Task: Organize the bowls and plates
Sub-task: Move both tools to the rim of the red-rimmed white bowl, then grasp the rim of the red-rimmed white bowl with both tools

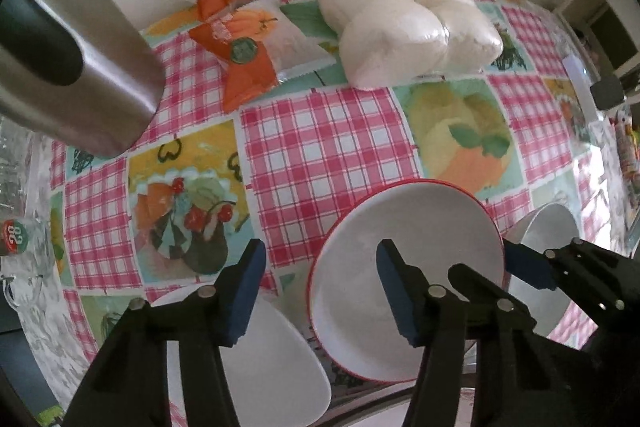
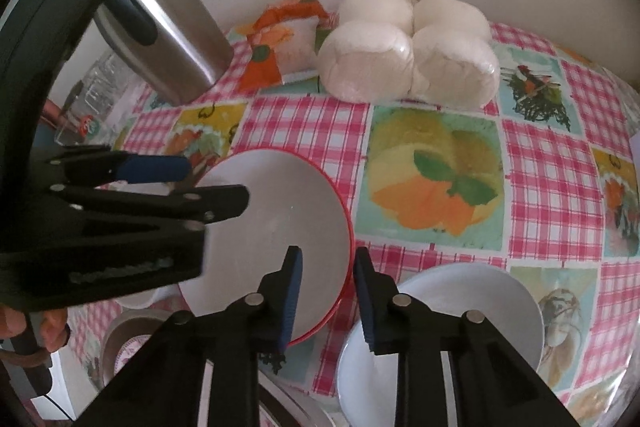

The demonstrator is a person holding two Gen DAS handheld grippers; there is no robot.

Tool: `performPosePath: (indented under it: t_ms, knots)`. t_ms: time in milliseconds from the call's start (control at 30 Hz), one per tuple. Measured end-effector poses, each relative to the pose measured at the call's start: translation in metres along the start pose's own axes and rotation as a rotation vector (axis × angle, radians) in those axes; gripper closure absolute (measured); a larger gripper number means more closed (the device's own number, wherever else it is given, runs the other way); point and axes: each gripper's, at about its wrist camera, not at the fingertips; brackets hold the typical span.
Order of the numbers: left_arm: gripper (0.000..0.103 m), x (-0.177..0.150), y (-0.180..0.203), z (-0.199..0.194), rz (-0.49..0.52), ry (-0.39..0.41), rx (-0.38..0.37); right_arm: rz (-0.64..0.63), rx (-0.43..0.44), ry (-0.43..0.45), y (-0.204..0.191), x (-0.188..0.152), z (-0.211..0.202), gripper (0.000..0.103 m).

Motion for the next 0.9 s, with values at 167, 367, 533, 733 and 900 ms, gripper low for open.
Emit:
performPosePath:
  t_ms: [167, 367, 533, 733, 900]
  knots:
    - [0.06, 0.001, 0.011, 0.011, 0.041, -0.034, -0.006, -0.025, -0.05, -0.012, -0.004, 0.0, 0.002, 0.082]
    - [0.062, 0.004, 0.014, 0.014, 0.046, -0.037, -0.013, -0.037, -0.102, 0.001, -0.001, 0.004, 0.005, 0.094]
    - [0.062, 0.007, 0.015, 0.017, 0.004, -0.051, -0.042, -0.044, -0.137, 0.026, 0.005, 0.016, 0.006, 0.095]
    - [0.062, 0.012, 0.008, 0.018, -0.036, -0.063, -0.082, 0.015, -0.173, 0.058, 0.023, 0.026, 0.005, 0.095]
    - [0.082, 0.017, 0.005, 0.028, -0.074, -0.06, -0.11, 0.052, -0.128, 0.033, 0.032, 0.027, 0.012, 0.095]
Point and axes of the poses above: each gripper's, at about its wrist camera, not at the fingertips, and z roughly the way its jaws point, y to its right, x to its top, and after that the axes turned 4 degrees about -y, right-handed
